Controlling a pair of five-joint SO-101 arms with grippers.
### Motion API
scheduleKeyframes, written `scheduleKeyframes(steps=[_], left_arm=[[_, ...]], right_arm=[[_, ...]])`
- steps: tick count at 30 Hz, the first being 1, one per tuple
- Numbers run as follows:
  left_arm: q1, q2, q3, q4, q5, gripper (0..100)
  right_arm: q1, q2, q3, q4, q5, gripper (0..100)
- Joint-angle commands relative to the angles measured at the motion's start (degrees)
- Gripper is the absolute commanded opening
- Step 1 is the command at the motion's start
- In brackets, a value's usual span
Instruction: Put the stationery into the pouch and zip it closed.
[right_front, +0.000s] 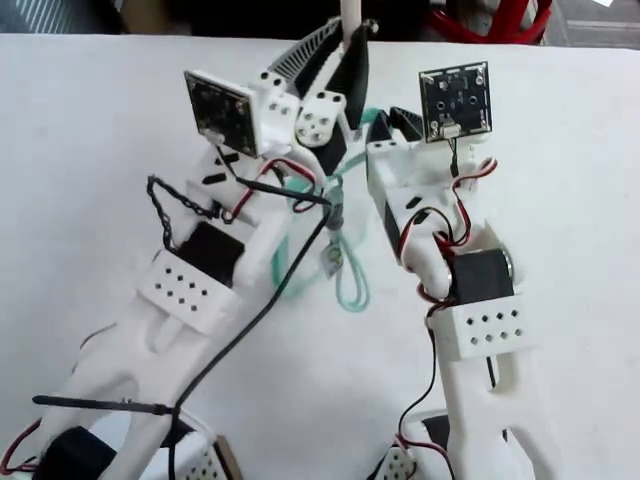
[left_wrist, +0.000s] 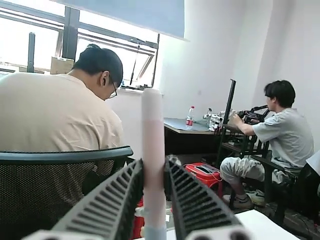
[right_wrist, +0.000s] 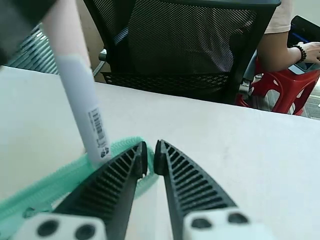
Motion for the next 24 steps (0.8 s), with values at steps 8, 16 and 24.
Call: scheduleKeyframes(steps=[8, 16, 24], left_arm=[[0.48, -0.66, 10.20, -1.05, -0.09, 7], [1.01, -12.26, 10.29, 12.92, 0.35, 15], [0.92, -27.21, 10.20, 22.95, -0.09, 16]], right_arm=[[-0.22, 0.40, 1.49, 0.22, 0.00, 3.0], [-0.22, 0.75, 1.49, 0.13, 0.00, 3.0], [-0.22, 0.31, 1.67, 0.40, -0.18, 3.0]])
